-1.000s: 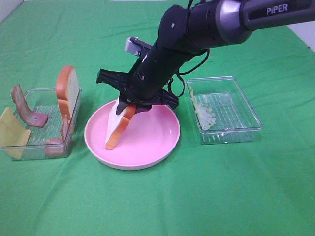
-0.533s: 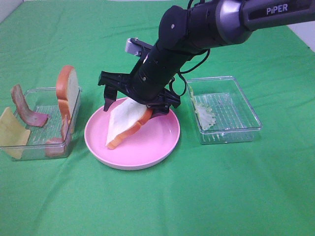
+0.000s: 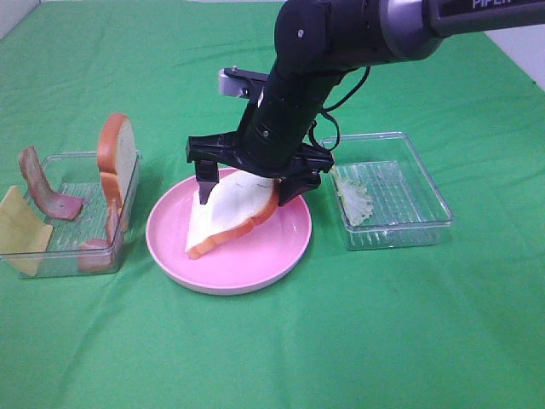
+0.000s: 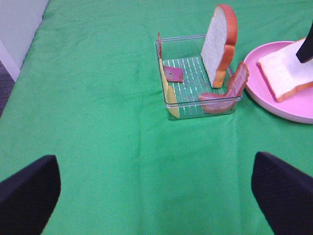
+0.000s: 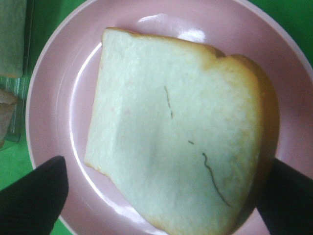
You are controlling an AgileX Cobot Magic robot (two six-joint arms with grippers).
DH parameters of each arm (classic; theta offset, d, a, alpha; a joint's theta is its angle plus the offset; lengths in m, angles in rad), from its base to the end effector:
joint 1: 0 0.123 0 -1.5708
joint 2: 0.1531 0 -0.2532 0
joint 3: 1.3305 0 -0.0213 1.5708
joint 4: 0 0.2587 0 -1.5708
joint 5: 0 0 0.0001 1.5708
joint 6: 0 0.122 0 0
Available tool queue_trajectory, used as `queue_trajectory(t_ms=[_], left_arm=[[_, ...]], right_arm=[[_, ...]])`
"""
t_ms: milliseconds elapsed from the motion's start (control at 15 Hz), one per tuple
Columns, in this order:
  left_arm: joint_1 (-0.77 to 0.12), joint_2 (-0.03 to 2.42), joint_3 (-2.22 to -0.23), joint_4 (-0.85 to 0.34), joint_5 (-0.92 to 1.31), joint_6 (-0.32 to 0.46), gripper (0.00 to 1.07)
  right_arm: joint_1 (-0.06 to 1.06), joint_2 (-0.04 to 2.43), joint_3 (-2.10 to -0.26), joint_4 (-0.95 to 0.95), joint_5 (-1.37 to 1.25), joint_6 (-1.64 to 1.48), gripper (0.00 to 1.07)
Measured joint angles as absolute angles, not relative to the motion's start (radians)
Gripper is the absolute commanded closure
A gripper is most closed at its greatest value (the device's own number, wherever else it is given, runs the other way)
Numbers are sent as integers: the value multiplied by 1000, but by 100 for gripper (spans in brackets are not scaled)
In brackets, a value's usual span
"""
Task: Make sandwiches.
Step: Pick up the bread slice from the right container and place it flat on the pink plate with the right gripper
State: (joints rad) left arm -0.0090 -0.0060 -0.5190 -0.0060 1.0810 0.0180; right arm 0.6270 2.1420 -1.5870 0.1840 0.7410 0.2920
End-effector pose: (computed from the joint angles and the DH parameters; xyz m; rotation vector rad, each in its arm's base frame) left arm 0.0578 -0.0012 0.2710 0.0280 2.0394 -0.0015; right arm 0.3572 0.2774 0.1021 -0.3158 2.8359 0.4220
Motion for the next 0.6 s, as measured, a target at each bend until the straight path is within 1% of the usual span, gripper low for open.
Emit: queue_trajectory(t_ms=[600], left_arm=[[-9, -6, -519, -6, 1081, 18, 6]], right_arm=[[627, 2142, -1772, 166, 1004, 230, 11]])
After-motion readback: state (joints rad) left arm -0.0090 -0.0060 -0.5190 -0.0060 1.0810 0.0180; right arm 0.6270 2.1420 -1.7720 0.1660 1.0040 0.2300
